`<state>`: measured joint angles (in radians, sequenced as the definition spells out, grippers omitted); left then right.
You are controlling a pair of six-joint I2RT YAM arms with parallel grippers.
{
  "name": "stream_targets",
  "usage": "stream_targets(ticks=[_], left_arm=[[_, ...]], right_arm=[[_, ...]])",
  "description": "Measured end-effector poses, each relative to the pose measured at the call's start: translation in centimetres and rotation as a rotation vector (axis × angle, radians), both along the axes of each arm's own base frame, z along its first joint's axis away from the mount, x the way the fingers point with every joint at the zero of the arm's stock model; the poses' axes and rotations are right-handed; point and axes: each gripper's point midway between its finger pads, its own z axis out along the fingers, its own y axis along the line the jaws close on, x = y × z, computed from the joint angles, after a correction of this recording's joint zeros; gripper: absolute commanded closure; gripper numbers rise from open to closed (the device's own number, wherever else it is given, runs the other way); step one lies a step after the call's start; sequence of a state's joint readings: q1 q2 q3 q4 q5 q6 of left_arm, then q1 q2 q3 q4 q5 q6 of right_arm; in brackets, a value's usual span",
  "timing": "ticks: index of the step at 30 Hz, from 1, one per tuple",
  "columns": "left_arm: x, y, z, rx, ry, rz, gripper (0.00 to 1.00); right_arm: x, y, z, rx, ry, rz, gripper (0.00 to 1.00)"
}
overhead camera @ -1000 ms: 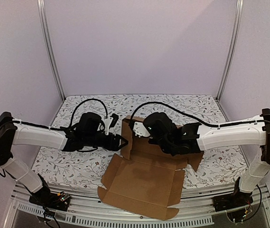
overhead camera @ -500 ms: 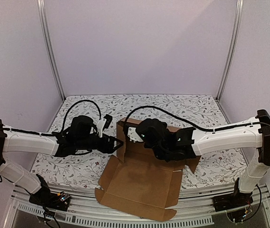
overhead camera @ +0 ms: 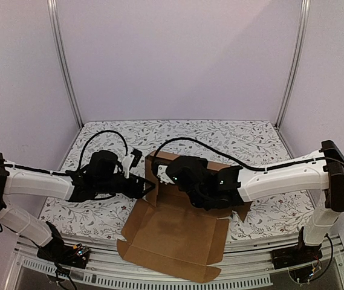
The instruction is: Fold the paper box
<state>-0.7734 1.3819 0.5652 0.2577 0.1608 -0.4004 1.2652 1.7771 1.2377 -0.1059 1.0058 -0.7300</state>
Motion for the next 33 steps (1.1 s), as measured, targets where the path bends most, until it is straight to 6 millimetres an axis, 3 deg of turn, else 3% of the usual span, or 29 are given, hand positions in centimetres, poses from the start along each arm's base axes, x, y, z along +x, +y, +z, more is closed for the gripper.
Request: stream_targets(ticks=[10, 22, 33], left_arm=[[0.1, 2.0, -1.2, 0.028, -0.015, 0.1, 0.33], [0.7, 1.5, 0.1, -0.022, -0.054, 0.115, 0.33], [1.0, 0.7, -0.1, -0.043, -0.062, 0.137, 0.34]], right_arm=[[-0.7, 0.8, 0.2, 0.019, -0.005, 0.011, 1.0], [-0.7, 1.5, 0.1, 0.048, -0.001, 0.008, 1.0], [-0.7, 1.8, -0.2, 0.072, 0.001, 0.005, 1.0]])
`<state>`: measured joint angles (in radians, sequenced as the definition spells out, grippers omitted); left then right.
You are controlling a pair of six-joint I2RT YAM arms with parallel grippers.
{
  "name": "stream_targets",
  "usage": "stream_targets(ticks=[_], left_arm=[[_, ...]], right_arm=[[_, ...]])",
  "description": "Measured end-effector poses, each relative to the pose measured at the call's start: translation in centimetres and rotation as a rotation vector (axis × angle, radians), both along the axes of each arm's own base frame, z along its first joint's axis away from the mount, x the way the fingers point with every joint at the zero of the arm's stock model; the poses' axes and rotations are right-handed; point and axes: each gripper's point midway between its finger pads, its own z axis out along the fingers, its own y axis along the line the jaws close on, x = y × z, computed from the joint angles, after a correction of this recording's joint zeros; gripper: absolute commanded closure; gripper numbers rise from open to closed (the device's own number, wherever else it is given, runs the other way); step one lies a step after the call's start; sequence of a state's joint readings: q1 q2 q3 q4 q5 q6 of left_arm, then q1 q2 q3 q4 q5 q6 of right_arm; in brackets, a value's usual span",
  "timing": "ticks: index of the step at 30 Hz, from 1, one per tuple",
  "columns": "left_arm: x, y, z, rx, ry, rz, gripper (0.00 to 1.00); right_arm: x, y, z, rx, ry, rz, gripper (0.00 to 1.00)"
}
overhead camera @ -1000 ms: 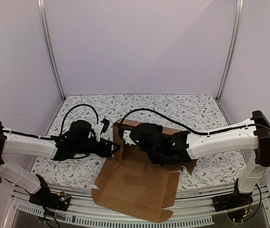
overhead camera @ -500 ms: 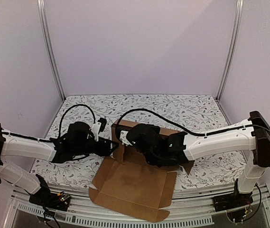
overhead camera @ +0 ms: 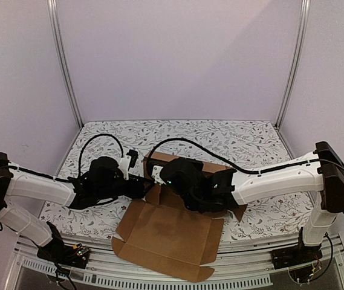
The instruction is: Fold the paper box
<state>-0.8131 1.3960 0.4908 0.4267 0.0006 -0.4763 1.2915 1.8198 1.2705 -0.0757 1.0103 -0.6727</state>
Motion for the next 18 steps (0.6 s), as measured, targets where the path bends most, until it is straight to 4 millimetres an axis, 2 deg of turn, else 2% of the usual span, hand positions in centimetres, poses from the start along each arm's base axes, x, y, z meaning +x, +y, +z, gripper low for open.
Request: stream_targets(ticks=[13, 18], left_arm=[[0.17, 0.24, -0.22, 0.009, -0.034, 0.1, 0.3], [0.33, 0.12, -0.25, 0.004, -0.047, 0.119, 0.35]], right_arm=[[0.03, 0.15, 0.04, 0.015, -0.001, 0.0, 1.0], [0.03, 0.18, 0.03, 0.017, 0.0, 0.0, 1.0]])
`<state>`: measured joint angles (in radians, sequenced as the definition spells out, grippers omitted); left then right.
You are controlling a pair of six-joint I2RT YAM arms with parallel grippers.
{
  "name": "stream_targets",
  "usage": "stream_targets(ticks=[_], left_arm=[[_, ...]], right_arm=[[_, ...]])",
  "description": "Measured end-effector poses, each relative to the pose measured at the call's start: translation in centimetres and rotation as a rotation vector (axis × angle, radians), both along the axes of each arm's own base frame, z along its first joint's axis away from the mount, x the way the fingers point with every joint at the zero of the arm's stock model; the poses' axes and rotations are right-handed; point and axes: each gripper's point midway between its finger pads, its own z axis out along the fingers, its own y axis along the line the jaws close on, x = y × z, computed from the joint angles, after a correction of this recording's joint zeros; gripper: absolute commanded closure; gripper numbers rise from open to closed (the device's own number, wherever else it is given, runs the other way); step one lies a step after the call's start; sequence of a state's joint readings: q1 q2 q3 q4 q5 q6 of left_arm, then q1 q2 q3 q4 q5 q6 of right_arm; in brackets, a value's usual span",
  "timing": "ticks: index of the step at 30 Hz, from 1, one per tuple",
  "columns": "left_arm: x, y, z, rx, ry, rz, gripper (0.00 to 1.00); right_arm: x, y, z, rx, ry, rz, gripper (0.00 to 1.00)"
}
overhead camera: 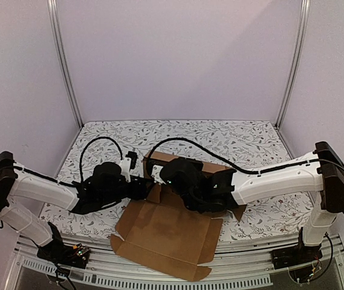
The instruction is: Fold the paper box
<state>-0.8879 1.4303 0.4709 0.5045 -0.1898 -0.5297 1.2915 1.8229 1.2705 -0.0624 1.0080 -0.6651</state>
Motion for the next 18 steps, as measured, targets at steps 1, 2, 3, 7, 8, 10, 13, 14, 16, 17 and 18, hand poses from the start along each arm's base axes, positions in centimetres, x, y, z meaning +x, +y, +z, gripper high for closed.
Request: stream_targets(ticks=[1, 2, 3, 7, 8, 10, 13, 14, 16, 17, 18], left_arm=[[0.0, -0.08, 0.0, -0.002, -0.002, 0.0, 0.37], [0.01, -0.14, -0.02, -0.004, -0.004, 0.0, 0.39], [0.02, -0.22, 0.0, -0.006, -0.005, -0.001, 0.39], [0.06, -0.35, -0.04, -0.007, -0.011, -0.002, 0.35], [0.09, -0.37, -0.03, -0.007, -0.013, -0.002, 0.34], [0.11, -0.36, -0.18, -0.002, -0.012, -0.002, 0.32], [0.17, -0.33, -0.5, 0.007, -0.01, 0.0, 0.32], [0.23, -0.35, -0.61, 0.011, -0.01, 0.002, 0.33], [0.37, -0.43, -0.76, 0.015, -0.01, 0.003, 0.39], [0.41, -0.46, -0.87, 0.019, -0.01, 0.003, 0.45], [0.46, -0.51, -0.89, 0.02, -0.013, 0.003, 0.51]], right_arm=[[0.0, 0.0, 0.0, 0.001, 0.0, 0.0, 1.0], [0.0, 0.0, 0.0, 0.002, 0.0, -0.001, 1.0], [0.0, 0.0, 0.0, 0.002, 0.0, -0.001, 1.0], [0.0, 0.0, 0.0, 0.003, 0.001, -0.001, 1.0], [-0.01, 0.0, 0.0, 0.003, 0.0, -0.001, 1.0], [-0.07, 0.04, 0.01, 0.003, 0.0, 0.0, 1.0], [-0.18, 0.11, 0.01, 0.003, 0.0, 0.003, 1.0], [-0.23, 0.14, 0.01, 0.003, 0.0, 0.004, 1.0], [-0.25, 0.16, 0.01, 0.003, 0.0, 0.005, 1.0], [-0.25, 0.16, 0.02, 0.003, 0.0, 0.005, 1.0], [-0.25, 0.18, 0.04, 0.004, 0.0, 0.005, 1.0]])
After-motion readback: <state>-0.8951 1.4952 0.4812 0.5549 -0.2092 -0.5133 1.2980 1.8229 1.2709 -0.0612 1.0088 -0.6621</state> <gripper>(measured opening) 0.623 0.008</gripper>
